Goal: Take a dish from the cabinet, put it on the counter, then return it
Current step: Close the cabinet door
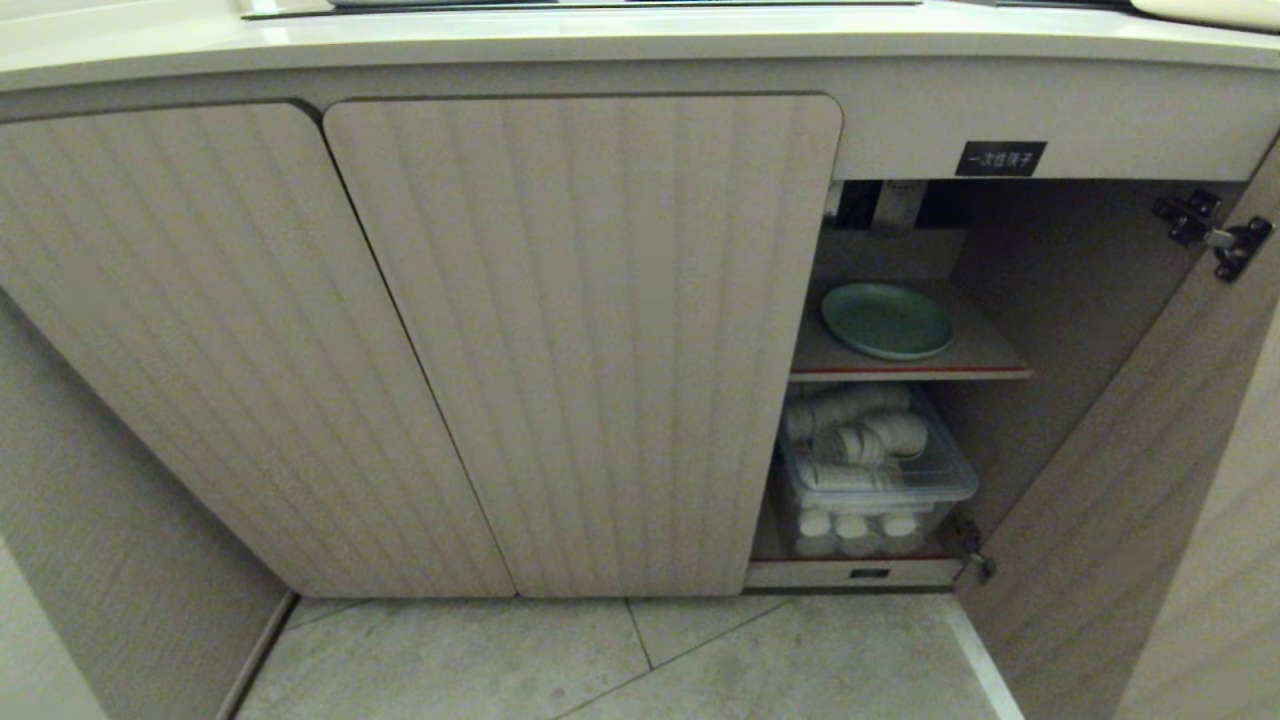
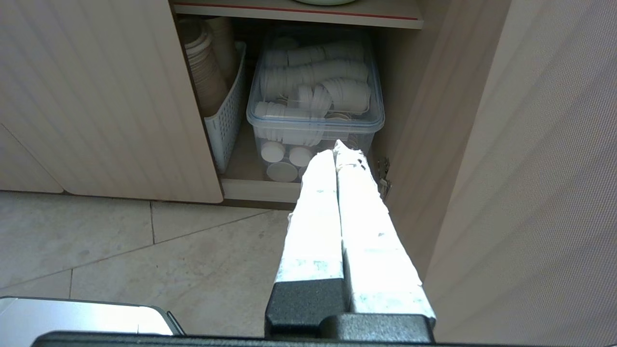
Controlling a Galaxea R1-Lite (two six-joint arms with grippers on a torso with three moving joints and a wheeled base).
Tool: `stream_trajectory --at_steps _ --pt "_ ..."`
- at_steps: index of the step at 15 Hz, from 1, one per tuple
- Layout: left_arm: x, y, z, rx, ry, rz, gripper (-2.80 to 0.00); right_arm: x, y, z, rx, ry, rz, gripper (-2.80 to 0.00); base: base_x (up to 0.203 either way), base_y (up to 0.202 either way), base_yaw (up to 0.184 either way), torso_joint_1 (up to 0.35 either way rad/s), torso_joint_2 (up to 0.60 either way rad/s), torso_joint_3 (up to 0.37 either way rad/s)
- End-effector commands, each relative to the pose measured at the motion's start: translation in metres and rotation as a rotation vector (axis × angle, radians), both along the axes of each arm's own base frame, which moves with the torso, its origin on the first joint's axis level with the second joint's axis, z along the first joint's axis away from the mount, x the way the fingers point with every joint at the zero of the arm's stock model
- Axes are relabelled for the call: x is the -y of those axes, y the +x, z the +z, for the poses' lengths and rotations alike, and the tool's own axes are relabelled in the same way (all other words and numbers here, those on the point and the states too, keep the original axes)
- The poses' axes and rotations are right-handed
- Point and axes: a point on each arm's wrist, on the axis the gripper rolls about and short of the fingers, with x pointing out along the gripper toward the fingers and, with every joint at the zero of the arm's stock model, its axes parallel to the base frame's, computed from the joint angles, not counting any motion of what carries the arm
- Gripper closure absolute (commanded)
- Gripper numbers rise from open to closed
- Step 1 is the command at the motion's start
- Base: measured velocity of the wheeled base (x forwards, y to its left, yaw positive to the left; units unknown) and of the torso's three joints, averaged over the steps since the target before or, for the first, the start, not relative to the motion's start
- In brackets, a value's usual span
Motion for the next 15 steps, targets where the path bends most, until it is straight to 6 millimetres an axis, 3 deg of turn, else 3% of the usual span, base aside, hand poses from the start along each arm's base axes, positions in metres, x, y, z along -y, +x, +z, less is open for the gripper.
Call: stream_trajectory --at_steps 1,12,15 --pt "0.0 0.0 0.0 0.0 -0.001 0.002 0.0 0.0 0.0001 0.0 -0.001 -0.001 0.001 0.0 0.0 0.0 0.0 0.0 0.0 0.0" --pt "0.0 0.0 0.0 0.0 -0.001 0.002 0.0 0.0 0.0001 0.0 -0.001 -0.001 0.001 0.0 0.0 0.0 0.0 0.0 0.0 0.0" --pt "0.0 0.0 0.0 0.0 -0.001 0.002 0.0 0.0 0.0001 0.0 -0.001 -0.001 0.001 0.0 0.0 -0.109 0.012 0.001 0.0 0.003"
